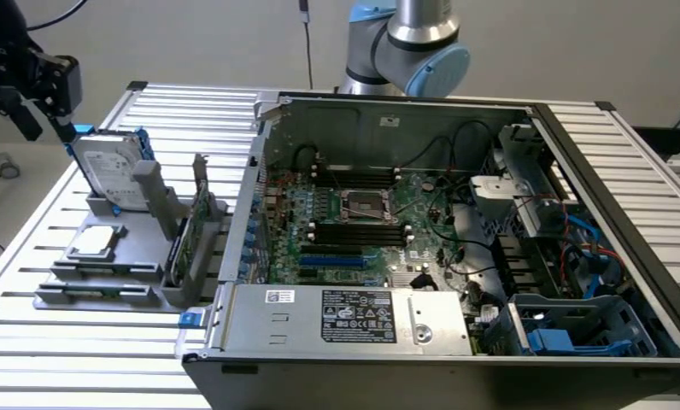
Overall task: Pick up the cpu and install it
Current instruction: 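Pick up the cpu and move it towards the insertion slot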
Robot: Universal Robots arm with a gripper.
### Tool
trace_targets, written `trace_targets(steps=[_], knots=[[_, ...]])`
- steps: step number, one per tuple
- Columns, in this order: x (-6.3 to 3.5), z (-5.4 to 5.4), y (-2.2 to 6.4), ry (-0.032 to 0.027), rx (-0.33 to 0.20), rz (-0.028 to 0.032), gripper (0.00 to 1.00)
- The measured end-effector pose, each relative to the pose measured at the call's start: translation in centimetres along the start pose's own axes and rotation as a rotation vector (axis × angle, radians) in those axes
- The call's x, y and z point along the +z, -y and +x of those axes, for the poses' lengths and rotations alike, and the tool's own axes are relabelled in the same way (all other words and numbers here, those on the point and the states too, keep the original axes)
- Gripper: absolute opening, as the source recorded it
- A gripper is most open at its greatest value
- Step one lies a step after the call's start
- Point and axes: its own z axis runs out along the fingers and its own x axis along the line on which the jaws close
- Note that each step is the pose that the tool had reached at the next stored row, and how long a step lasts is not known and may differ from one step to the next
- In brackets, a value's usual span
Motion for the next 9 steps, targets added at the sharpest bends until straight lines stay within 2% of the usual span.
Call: trace_targets(steps=[1, 3, 4, 9], knots=[[0.01, 0.0, 0.00, 0.0001, 0.000, -0.0001, 0.53], [0.16, 0.1, 0.00, 0.0002, 0.000, -0.0001, 0.53], [0.33, 0.2, 0.01, 0.0000, 0.000, 0.0003, 0.60], [1.23, 1.0, -0.03, 0.0000, 0.000, 0.0004, 0.60]])
